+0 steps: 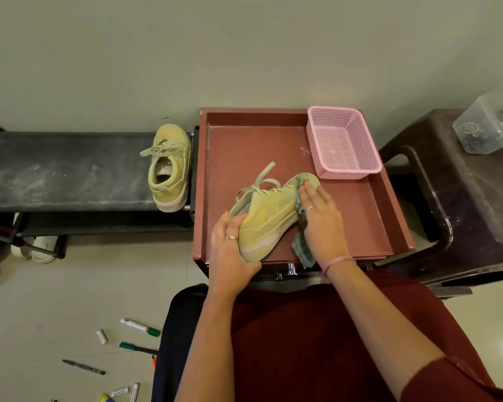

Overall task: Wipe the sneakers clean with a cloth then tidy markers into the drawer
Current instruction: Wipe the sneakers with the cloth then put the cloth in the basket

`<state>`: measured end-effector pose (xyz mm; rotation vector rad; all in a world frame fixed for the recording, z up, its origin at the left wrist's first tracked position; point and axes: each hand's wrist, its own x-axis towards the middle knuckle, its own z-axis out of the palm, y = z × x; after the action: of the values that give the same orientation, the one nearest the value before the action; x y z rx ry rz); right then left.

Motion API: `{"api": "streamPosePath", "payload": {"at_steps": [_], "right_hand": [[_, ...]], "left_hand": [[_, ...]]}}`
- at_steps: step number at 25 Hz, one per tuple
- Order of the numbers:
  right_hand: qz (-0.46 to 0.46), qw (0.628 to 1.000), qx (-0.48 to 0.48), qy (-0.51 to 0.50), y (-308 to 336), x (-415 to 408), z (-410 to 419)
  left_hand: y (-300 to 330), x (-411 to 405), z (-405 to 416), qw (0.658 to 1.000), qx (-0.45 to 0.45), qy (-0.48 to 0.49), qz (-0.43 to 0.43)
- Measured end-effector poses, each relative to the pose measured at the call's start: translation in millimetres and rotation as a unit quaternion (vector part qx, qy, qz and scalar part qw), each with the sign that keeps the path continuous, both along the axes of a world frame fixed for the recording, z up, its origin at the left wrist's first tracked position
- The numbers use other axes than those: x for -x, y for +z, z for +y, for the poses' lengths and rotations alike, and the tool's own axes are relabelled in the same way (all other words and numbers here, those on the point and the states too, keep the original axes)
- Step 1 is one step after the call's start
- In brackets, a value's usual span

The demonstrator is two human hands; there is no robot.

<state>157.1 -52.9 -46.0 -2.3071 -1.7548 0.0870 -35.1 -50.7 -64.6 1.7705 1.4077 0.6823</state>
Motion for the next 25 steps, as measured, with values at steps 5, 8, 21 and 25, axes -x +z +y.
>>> {"api": "streamPosePath", "payload": {"at_steps": [5, 8, 21, 25], "right_hand": [[0.048, 0.993, -0.056, 0.092, -6.2, 46.2, -16.5], [0.033, 0.984, -0.080, 0.153, -14.9, 41.9, -30.2], [0.082, 0.981, -0.085, 0.156, -31.6, 38.3, -47.5], [0.020, 0.992, -0.087, 0.090, -27.2, 5.3, -13.4]], "left_hand": [[-0.1, -0.6, 1.3, 1.000, -0.004, 0.017, -0.017], [0.9, -0.9, 0.9, 1.000, -0.006, 0.015, -0.022], [0.5, 1.0, 1.3, 0.999, 0.002, 0.028, -0.039], [1.9, 0.2, 1.1, 0.998, 0.023, 0.036, -0.054]]}}
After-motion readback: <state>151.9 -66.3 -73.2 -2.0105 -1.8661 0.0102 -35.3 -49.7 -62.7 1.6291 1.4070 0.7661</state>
